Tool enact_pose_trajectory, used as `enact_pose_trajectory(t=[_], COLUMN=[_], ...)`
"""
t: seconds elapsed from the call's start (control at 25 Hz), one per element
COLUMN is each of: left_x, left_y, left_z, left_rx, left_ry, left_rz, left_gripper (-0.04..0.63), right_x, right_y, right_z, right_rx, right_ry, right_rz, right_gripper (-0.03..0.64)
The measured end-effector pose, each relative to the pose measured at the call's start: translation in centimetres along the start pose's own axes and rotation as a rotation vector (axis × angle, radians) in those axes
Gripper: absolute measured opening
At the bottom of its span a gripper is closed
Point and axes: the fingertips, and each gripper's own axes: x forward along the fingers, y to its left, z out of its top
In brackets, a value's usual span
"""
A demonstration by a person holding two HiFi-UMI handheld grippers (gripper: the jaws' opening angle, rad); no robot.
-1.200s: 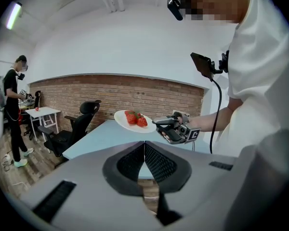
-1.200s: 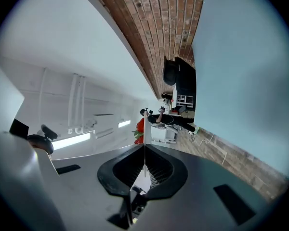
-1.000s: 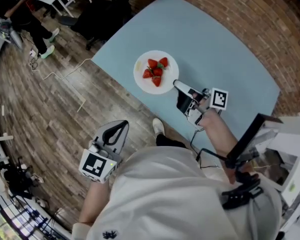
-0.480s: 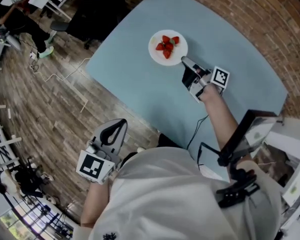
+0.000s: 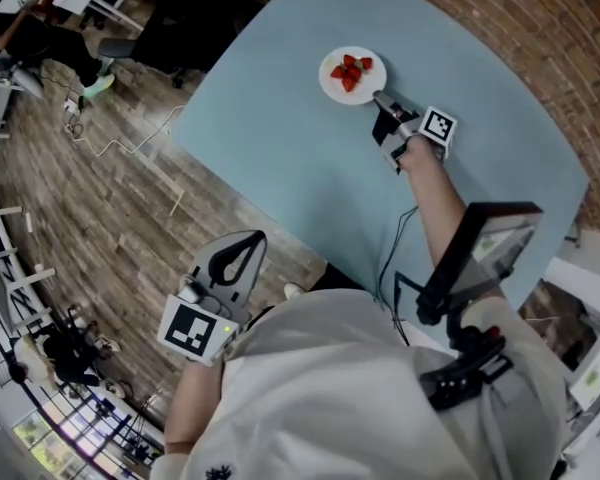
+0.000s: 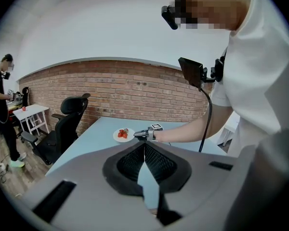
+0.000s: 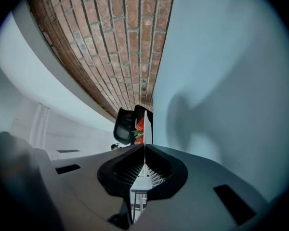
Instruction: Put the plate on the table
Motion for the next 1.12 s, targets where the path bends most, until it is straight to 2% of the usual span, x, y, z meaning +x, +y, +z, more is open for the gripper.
enact_pose_trajectory(t=[0.24,0.48,0.76,0.88,0.96,1.12], left_x=[0.4,0.4,-0.1,-0.2,-0.5,-1.1], left_y=[0.2,0.2,0.3,0.2,-0.1,-0.5], left_z=[-0.2,-0.4,-0.5,-0.6,-0.6,-0.9], left_rx=[-0.008,-0.016,-0.017,-0.007,-0.009,-0.012], left_ry=[0.016,0.018,0.017,0.016,0.013,0.010], left_rz=[-0.012,-0.017,-0.015,-0.018,-0.020,-0.025], left_gripper=[0.003,0.003,0.003,0.003,0.003,0.003], right_x=[0.5,0.1,0.1,0.4,0.6,0.9], right_y=[-2.7,-3.8,-4.7,-4.7,-4.6,-4.6], right_z=[0.6,0.6,0.9,0.8,0.6,0.4], right_rx=[-0.005,-0.001,-0.052,-0.092,-0.130,-0.225], right_ry=[-0.003,-0.011,-0.008,0.003,0.016,0.044], right_rz=[-0.104,-0.143,-0.212,-0.280,-0.324,-0.408], right_gripper=[0.017,0.017,0.022,0.077,0.146,0.201])
